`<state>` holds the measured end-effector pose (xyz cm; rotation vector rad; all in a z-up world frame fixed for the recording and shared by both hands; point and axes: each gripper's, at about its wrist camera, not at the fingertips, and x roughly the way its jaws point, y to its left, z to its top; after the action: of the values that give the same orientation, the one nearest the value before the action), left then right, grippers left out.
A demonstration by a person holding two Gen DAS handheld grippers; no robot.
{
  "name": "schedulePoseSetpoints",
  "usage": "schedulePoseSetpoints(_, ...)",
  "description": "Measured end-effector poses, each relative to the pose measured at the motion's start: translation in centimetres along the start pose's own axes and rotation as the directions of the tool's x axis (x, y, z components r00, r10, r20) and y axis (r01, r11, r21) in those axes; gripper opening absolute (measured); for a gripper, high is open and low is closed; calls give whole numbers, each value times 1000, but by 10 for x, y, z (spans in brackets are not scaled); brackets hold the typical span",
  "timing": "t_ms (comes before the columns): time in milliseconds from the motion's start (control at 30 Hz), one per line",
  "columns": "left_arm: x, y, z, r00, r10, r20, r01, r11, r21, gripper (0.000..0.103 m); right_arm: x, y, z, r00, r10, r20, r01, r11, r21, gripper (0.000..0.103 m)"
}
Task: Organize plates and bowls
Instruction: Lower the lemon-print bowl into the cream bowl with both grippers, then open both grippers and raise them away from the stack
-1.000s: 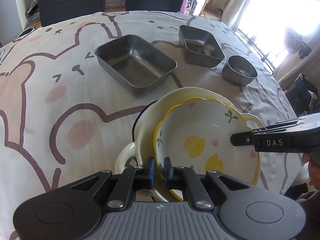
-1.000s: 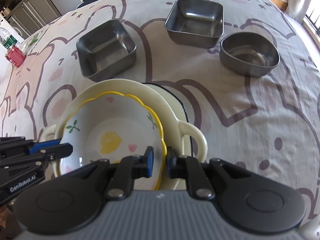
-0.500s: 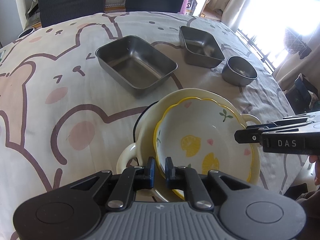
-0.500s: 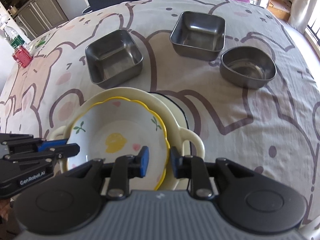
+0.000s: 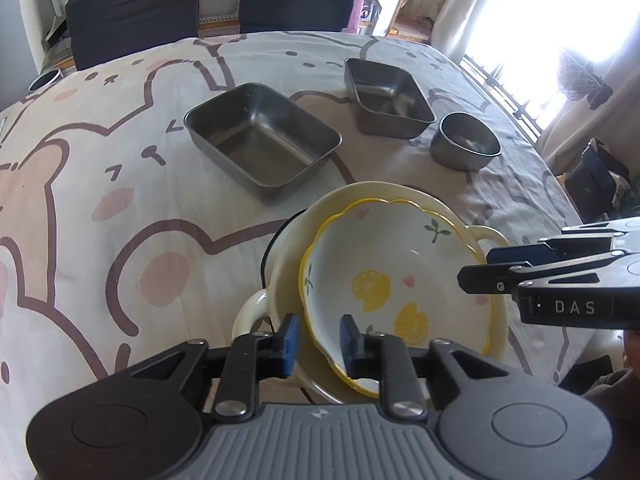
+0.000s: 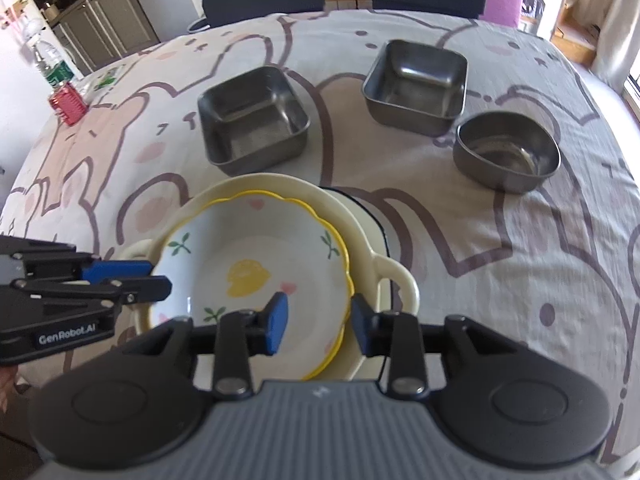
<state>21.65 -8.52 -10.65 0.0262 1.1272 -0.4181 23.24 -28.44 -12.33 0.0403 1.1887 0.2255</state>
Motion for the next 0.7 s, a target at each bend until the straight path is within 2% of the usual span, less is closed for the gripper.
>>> schedulePoseSetpoints(33,-2,0,0,1000,-1,4,1,1000,6,35,-2,0,0,1000,1,5,-1,1000,-4,45)
schedulePoseSetpoints(133,-13,1,2,999,2,39,-2,1000,18,53,-9,1,-2,1000,0,30,1,1000,-14,48)
schedulePoseSetpoints(200,-22,4,5,997,8,81,-8,1000,10,76,-15,0,-1,999,1,51,-1,1000,-14,56)
schedulePoseSetpoints(300,-35,10,11,986,44,162,-43,999,-10,99,-28,-3,2,994,1,109,-2,1000,10,67)
schedulePoseSetpoints(367,-41,15,17,977,76,200,-76,997,-10,103,-35,-5,4,986,3,166,-10,999,39,84)
schedulePoseSetpoints(433,-43,21,24,967,108,229,-106,994,-24,103,-44,-5,7,968,5,252,-17,999,43,93)
schedulePoseSetpoints(500,-44,29,31,960,131,246,-124,991,-47,103,-50,-3,9,948,-4,317,-11,999,46,97)
schedulePoseSetpoints(567,-43,37,42,953,147,263,-134,989,-67,103,-50,-2,14,939,-5,344,-19,998,67,103)
schedulePoseSetpoints(700,-38,50,62,923,213,321,-195,977,-88,103,-39,-1,33,945,23,327,-67,990,125,103)
